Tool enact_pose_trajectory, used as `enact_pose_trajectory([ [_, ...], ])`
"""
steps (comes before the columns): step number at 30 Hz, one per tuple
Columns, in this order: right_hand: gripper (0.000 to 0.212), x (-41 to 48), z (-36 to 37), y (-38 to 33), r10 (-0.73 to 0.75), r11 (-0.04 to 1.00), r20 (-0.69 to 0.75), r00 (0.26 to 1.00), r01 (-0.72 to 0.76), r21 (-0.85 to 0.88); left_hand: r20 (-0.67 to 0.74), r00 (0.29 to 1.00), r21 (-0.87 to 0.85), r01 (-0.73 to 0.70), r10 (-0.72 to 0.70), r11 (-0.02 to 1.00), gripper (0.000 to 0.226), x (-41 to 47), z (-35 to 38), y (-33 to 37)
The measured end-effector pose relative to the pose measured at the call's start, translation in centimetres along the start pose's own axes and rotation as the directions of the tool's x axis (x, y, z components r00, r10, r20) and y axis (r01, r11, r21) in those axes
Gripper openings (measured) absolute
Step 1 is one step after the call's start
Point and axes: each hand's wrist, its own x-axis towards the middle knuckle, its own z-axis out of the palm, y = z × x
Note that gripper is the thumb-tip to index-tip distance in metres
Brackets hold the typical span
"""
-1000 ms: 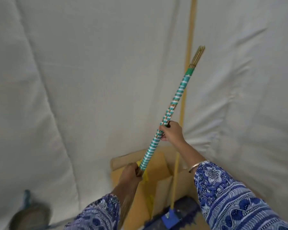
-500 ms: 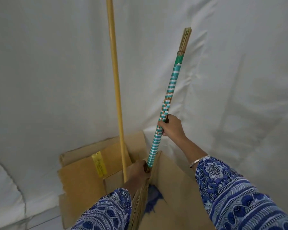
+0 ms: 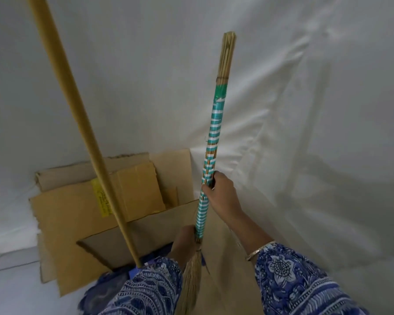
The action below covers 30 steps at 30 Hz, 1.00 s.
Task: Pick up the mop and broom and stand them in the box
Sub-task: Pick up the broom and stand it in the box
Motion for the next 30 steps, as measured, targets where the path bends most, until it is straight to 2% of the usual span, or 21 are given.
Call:
enact_pose_trajectory([
  [5, 0.028, 4.7, 3.0, 7.2, -0.029, 0.999, 0.05, 0.998, 0.028, 0.022, -0.065, 0.994, -0.017, 0.087, -0.088, 0.996, 0.024, 6.7, 4.8, -1.1],
  [9, 0.026, 6.7, 4.5, 12.2, -0.007, 0.999, 0.1, 0.995, 0.001, 0.054, -0.081, 0.986, 0.009, 0.15, -0.149, 0.989, 0.021, 10.2, 7.6, -2.9],
  [13, 0.024, 8.5, 5.9, 16.0, 0.012, 0.997, 0.139, 0.99, -0.022, 0.072, -0.122, 0.967, 0.026, 0.23, -0.225, 0.973, 0.027, 12.8, 9.5, -4.6],
  [18, 0.026, 11.0, 7.0, 17.5, -0.024, 0.998, 0.204, 0.979, 0.01, 0.065, -0.167, 0.946, -0.044, 0.276, -0.279, 0.96, 0.02, 15.9, 10.9, -5.4],
  [23, 0.028, 13.4, 8.0, 17.9, -0.038, 0.997, 0.218, 0.975, 0.021, 0.08, -0.194, 0.938, -0.065, 0.282, -0.289, 0.957, 0.024, 17.9, 11.3, -6.2],
  [30, 0.03, 13.5, 8.7, 18.3, -0.054, 0.997, 0.23, 0.972, 0.04, 0.065, -0.152, 0.942, -0.046, 0.295, -0.299, 0.954, 0.027, 18.3, 10.9, -6.4],
])
